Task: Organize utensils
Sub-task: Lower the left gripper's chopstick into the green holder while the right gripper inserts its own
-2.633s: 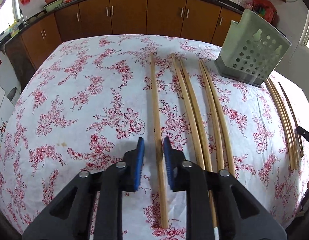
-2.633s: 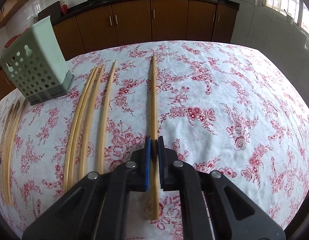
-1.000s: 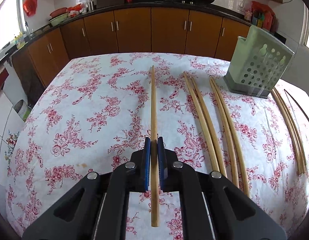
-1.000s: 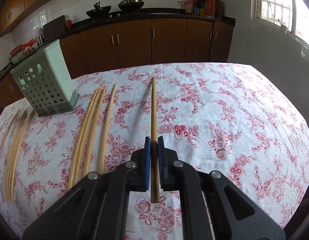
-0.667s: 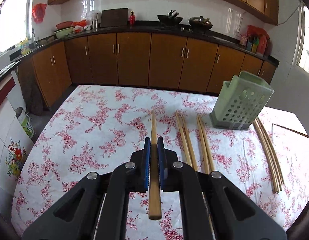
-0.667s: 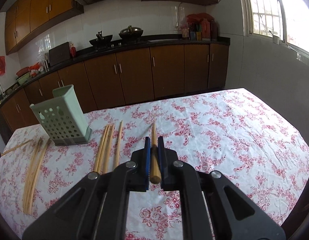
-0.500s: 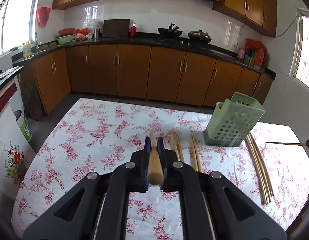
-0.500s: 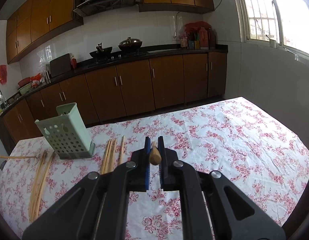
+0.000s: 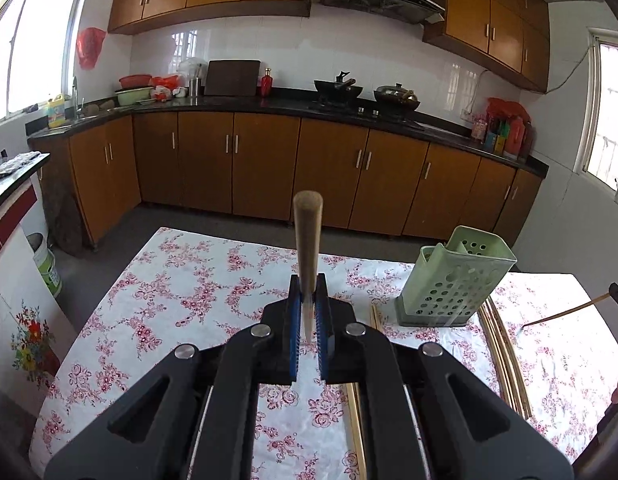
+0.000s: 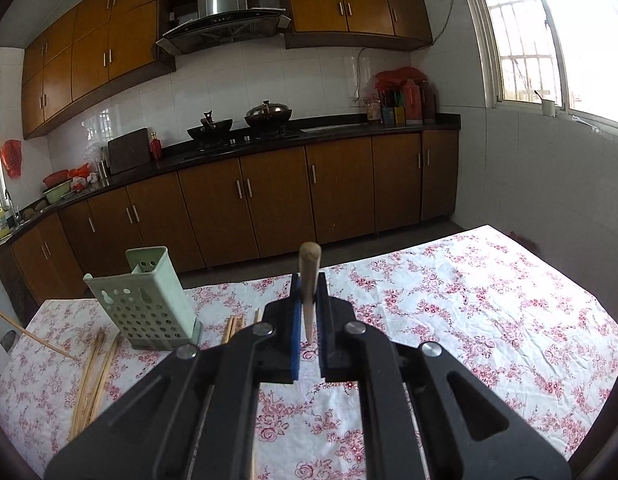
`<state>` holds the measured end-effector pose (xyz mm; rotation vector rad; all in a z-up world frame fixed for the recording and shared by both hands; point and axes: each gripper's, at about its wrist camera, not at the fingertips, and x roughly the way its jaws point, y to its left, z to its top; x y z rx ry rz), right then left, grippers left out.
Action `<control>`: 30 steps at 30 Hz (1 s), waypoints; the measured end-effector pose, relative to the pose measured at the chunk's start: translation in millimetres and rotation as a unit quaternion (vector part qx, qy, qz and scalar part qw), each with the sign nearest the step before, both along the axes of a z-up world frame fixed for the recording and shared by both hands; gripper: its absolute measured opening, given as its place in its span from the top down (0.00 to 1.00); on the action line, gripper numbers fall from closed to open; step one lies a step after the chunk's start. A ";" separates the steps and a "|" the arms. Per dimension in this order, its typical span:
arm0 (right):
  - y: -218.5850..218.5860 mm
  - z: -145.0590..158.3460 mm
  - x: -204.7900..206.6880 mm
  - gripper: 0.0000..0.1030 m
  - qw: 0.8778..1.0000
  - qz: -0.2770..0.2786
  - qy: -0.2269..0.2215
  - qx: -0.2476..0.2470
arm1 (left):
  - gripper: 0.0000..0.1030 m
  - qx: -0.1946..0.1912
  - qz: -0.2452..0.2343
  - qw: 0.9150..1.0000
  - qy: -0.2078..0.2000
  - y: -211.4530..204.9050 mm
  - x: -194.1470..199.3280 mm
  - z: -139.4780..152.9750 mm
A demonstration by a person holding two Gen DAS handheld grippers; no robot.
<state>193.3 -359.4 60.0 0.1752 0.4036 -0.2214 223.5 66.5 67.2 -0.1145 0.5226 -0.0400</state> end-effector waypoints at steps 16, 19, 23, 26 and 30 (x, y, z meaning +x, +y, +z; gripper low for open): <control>31.3 141.4 22.3 0.93 0.982 0.109 -0.135 0.069 | 0.93 -0.047 -0.072 0.992 -0.094 -50.8 18.8 122.0; 46.2 140.7 29.7 0.93 0.982 0.130 -0.125 0.061 | 0.93 -0.050 -0.090 0.990 -0.098 -69.2 23.6 123.0; 60.3 129.7 44.0 0.93 0.983 0.148 -0.096 0.057 | 0.93 -0.043 -0.108 0.990 -0.075 -92.6 35.5 108.6; 72.0 117.6 58.1 0.93 0.984 0.154 -0.070 0.049 | 0.93 -0.032 -0.117 0.991 -0.054 -105.5 43.2 94.3; 83.7 100.7 75.1 0.93 0.986 0.155 -0.042 0.041 | 0.93 -0.027 -0.123 0.992 -0.029 -113.7 50.7 77.6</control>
